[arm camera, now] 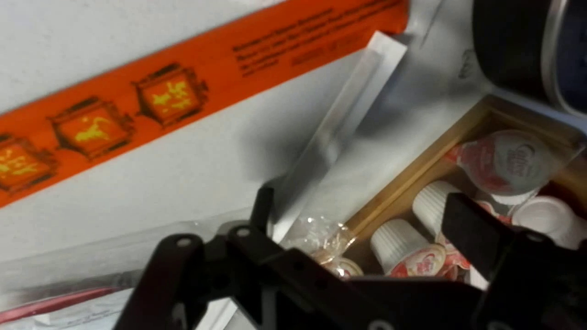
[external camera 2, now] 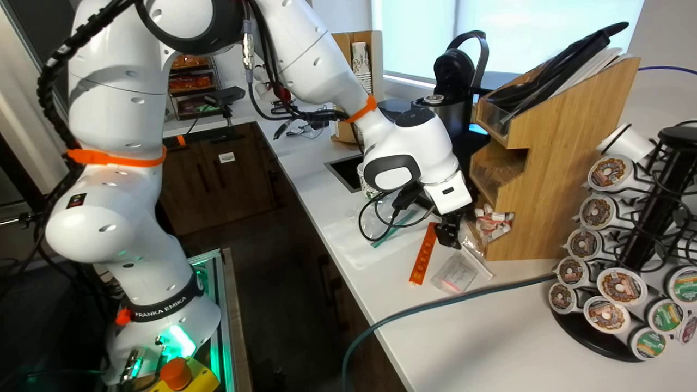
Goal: Move the cup to the left and put the straw in the cup
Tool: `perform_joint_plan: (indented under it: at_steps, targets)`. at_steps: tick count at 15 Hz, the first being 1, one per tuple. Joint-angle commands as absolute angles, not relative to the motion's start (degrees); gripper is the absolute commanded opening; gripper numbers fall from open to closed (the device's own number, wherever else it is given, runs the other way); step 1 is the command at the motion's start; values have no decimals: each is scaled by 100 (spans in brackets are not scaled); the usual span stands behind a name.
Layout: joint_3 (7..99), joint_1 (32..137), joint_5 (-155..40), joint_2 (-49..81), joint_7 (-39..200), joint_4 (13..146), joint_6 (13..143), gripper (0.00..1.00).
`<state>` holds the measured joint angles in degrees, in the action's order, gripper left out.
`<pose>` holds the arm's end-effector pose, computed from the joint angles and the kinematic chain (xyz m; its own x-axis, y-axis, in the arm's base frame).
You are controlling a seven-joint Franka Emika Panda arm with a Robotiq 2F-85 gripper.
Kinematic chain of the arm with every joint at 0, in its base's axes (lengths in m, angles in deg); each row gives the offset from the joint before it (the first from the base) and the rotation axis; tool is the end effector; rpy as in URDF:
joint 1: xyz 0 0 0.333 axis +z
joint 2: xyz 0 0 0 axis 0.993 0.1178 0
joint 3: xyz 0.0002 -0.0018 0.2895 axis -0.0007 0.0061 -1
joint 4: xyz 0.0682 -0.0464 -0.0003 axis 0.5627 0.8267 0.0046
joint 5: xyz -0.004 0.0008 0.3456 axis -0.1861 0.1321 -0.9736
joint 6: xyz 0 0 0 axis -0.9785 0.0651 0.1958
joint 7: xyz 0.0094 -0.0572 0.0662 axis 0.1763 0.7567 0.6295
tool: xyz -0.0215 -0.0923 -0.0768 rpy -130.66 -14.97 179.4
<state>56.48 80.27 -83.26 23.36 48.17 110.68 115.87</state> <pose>0.5559 -0.1291 0.2548 0.3173 -0.9203 0.2288 -0.8428 -0.3843 -0.3768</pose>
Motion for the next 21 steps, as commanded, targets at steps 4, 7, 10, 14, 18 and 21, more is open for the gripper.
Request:
perform_joint_plan:
  at_steps: [4,7,10,14,18,21]
  targets:
    - [6097,8492,-8206,2122,4356,11213,11350,93]
    - [6198,8587,-8196,2028,4349,11260,11107,78]
    - [6202,8548,-8104,2024,4266,11200,10830,65]
    - [6107,8415,-8085,2076,4260,11071,10290,56]
    - [5996,8215,-8214,2275,4269,10785,10093,34]
    - [5963,8128,-8200,2403,4210,10610,9932,15]
